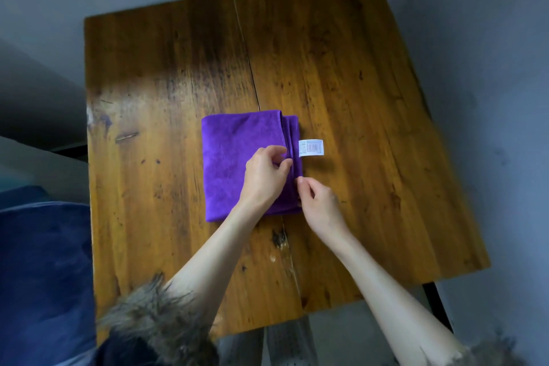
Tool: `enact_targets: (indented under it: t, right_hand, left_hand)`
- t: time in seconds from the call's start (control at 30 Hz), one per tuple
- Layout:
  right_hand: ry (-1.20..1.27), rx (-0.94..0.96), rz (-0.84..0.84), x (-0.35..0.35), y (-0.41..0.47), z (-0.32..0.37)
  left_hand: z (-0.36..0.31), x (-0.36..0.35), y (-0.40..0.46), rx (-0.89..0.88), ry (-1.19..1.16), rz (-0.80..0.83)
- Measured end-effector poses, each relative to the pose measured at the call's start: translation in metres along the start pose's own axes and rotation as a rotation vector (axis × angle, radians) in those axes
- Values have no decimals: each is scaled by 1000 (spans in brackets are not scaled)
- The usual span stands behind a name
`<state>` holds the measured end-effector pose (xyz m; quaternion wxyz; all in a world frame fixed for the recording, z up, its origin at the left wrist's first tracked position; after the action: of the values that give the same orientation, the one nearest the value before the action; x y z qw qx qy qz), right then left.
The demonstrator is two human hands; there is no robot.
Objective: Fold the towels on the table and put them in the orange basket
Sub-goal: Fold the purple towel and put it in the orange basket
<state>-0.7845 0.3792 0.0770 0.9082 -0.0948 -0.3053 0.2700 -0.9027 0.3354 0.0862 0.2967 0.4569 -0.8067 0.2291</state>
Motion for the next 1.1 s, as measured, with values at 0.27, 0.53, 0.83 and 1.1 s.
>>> enact_targets:
  t: [0.27,0.53,0.83,1.1]
  right_hand:
    - [-208,14,-96,-15,23,22]
    - [-190,13,-158,-19,29,25]
    - [233,-374,-143,-16,30,11]
    - [-202,259,-490,-13,15,35]
  left_hand:
    - [47,43,2,-314,183,-323]
    - [67,29,-5,-455,449,-56]
    - [67,19,-1,-548,585,-18]
    - [65,18,1,-592,616,6]
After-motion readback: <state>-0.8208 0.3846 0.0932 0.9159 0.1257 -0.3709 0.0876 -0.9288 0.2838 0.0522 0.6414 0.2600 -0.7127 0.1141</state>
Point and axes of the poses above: each hand's wrist, its own y-axis towards the middle knuckle, its own x-axis out of the back of the hand, z = x × y, the point moved 2 cm from there along y, towards the middle knuckle, and after that the axes turned 15 degrees about -z, right-handed, at the moved point
